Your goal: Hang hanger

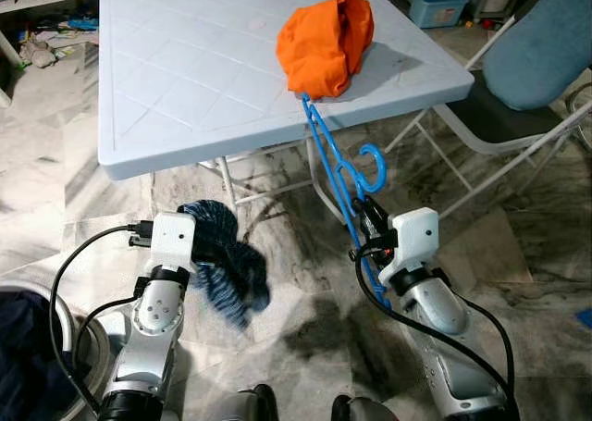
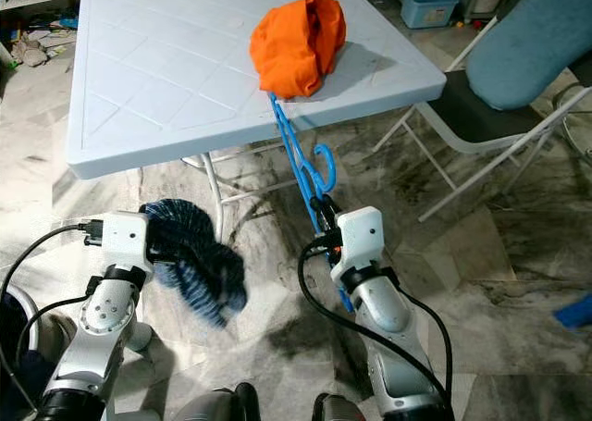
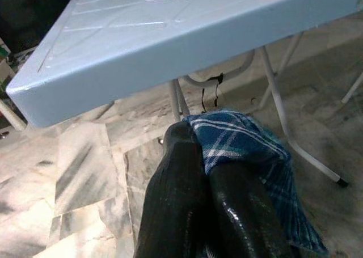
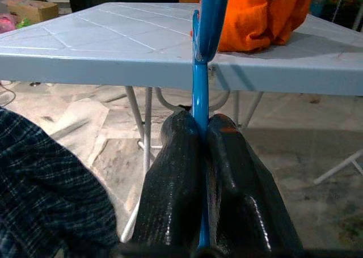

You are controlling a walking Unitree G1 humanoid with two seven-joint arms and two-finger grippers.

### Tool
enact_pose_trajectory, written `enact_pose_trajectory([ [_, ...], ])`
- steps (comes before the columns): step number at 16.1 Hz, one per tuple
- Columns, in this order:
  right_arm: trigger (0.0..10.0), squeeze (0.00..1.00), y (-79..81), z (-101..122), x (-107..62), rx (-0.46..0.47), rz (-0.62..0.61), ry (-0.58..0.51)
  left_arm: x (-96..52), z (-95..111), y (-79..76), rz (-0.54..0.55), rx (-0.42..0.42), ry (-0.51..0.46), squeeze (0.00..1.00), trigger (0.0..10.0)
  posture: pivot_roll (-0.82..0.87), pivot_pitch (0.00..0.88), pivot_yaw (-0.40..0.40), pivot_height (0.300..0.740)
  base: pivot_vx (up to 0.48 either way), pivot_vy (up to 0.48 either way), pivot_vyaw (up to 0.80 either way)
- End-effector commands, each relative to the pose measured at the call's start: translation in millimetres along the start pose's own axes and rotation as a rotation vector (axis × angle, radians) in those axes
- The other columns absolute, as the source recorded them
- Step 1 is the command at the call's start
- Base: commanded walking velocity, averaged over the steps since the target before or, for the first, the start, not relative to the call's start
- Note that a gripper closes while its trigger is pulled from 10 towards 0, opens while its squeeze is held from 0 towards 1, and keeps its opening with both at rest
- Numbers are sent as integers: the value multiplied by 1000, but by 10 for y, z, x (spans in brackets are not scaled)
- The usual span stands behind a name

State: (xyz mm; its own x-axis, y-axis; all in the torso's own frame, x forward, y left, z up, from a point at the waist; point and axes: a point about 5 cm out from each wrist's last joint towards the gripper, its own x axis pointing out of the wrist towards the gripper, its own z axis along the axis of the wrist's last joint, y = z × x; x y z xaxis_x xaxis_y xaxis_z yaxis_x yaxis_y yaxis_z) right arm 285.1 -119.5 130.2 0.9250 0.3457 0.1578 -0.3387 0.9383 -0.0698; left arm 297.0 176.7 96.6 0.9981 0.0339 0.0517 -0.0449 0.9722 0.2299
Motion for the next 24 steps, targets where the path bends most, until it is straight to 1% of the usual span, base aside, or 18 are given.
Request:
enact_pose_trajectory([
  [1, 10000, 0, -33, 19, 20, -9, -18, -18, 15, 16, 11, 10, -1, -13, 0, 10000, 29, 150, 10, 740, 0, 0, 0],
  [2, 10000, 0, -75, 11, 25, -28, -52, -21, 33, 53, 23, 22, -12, -30, 0, 10000, 35, 155, 2, 740, 0, 0, 0],
  [3, 10000, 0, -85, 3, 26, -23, -67, -20, 37, 70, 45, 32, -17, -36, 0, 10000, 38, 160, -2, 740, 0, 0, 0],
  [4, 10000, 0, -70, 12, 29, -20, -56, -23, 31, 113, 77, 38, -29, -54, 0, 10000, 37, 170, -7, 740, 0, 0, 0],
  [5, 10000, 0, -49, 49, 30, -22, -33, -40, 33, 236, 94, 40, -21, -109, 0, 10000, 42, 182, -10, 740, 0, 0, 0],
  [6, 10000, 0, -48, 53, 27, -26, -28, -40, 39, 309, 89, 39, -14, -135, 0, 10000, 47, 187, -11, 740, 0, 0, 0],
  [7, 10000, 0, -73, 40, 10, -28, -32, -37, 54, 465, 89, 50, -18, -187, 0, 10000, 54, 193, -11, 740, 0, 0, 0],
  [8, 10000, 0, -86, 33, 6, -28, -36, -37, 58, 516, 90, 52, -16, -205, 0, 10000, 54, 193, -11, 740, 0, 0, 0],
  [10, 10000, 0, -94, -5, -21, -24, -47, -28, 80, 719, 102, 57, -22, -276, 0, 10000, 61, 197, -9, 740, 0, 0, 0],
  [11, 10000, 0, -85, 5, -17, -25, -46, -32, 90, 750, 103, 58, -28, -283, 0, 10000, 59, 198, -10, 740, 251, 0, 0],
  [14, 10000, 0, -65, 137, 27, -46, -48, -91, 114, 975, 107, 54, -18, -354, 0, 10000, 52, 203, -11, 740, 270, 0, 0],
  [16, 10000, 0, -74, 160, 47, -54, -45, -95, 123, 1077, 108, 59, 1, -395, 0, 10000, 49, 201, -12, 740, 279, 0, 0],
  [17, 10000, 0, -75, 156, 45, -59, -42, -93, 106, 1162, 90, 51, 71, -450, 0, 10000, 49, 202, -13, 740, 285, 0, 544],
  [18, 10000, 0, -74, 159, 44, -58, -40, -95, 95, 1230, 67, 43, 103, -484, 0, 10000, 49, 205, -14, 740, 285, 0, 544],
  [19, 10000, 0, -68, 159, 41, -58, -33, -98, 99, 1257, 56, 42, 82, -484, 0, 10000, 49, 205, -14, 740, 277, 0, 0],
  [24, 10000, 0, -47, 150, 17, -56, -23, -96, 78, 1202, 75, 62, 82, -452, 0, 10000, 55, 206, -25, 740, 287, 0, 0],
])
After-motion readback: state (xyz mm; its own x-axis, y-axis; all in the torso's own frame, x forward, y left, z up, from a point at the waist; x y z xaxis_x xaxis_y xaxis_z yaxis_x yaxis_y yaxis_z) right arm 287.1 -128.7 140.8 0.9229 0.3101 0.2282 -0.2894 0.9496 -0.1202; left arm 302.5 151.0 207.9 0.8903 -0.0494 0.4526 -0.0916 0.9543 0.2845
